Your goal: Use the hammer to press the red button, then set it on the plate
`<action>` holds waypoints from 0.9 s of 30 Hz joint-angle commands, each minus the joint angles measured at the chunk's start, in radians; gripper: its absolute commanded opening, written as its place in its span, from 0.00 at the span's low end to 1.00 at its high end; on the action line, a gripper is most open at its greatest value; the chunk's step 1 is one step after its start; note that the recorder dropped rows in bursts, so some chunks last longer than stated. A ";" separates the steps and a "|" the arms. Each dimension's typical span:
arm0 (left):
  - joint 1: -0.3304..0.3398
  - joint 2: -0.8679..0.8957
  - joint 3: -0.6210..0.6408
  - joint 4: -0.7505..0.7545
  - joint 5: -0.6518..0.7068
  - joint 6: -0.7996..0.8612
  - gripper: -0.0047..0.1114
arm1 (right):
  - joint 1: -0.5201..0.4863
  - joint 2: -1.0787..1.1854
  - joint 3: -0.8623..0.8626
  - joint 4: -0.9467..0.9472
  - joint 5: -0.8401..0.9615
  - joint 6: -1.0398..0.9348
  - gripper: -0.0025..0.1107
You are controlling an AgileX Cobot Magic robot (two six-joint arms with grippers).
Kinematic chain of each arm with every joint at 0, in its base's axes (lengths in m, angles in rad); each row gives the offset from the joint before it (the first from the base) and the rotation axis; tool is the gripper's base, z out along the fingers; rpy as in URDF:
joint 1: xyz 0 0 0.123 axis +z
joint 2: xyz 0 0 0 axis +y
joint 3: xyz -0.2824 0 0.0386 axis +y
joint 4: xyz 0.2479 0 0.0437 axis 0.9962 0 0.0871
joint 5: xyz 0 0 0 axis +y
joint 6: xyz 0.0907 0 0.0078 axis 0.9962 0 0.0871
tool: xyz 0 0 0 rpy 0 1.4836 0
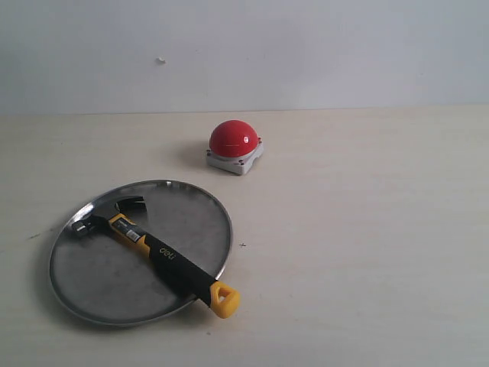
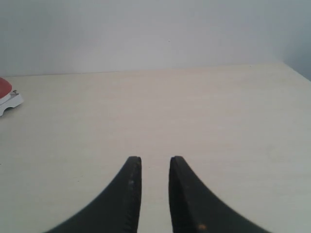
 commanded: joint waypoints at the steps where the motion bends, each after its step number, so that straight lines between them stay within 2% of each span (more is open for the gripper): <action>1: -0.005 -0.003 0.002 0.001 0.006 -0.001 0.04 | -0.006 -0.005 0.004 0.012 0.002 -0.006 0.21; 23: -0.005 -0.003 0.002 0.001 0.006 -0.001 0.04 | -0.004 -0.005 0.004 0.011 0.002 -0.006 0.21; 27: -0.005 -0.040 0.002 0.001 0.028 0.046 0.04 | -0.004 -0.005 0.004 0.011 0.002 -0.006 0.21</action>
